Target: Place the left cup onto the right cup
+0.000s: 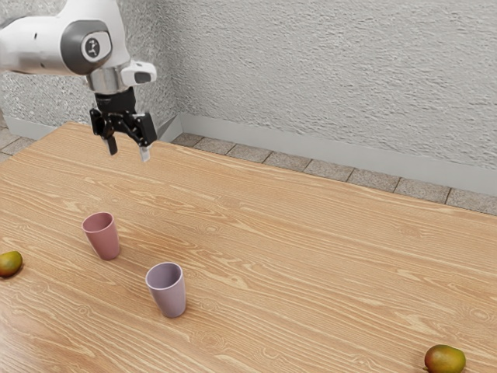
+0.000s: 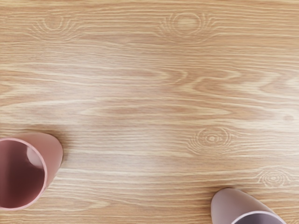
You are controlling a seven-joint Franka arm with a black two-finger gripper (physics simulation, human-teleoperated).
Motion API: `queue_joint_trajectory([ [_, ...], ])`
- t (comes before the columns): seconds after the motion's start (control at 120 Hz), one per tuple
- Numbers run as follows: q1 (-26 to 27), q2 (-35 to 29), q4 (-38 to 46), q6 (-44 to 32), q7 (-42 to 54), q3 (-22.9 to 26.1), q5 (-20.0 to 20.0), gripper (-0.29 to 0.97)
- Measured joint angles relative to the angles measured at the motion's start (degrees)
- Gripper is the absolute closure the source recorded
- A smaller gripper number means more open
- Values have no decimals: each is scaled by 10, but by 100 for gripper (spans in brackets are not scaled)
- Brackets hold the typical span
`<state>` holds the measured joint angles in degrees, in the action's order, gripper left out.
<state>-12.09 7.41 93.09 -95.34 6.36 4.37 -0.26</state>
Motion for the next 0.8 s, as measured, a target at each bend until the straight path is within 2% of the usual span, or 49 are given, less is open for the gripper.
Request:
queue_joint_trajectory([
  [0.317, -24, 11, 76, -53, 0, -18, -2, 10],
  [0.567, -36, 45, 92, -86, 0, -39, -12, 13],
  [0.8, -55, 45, 142, -109, 0, -49, -30, 14],
])
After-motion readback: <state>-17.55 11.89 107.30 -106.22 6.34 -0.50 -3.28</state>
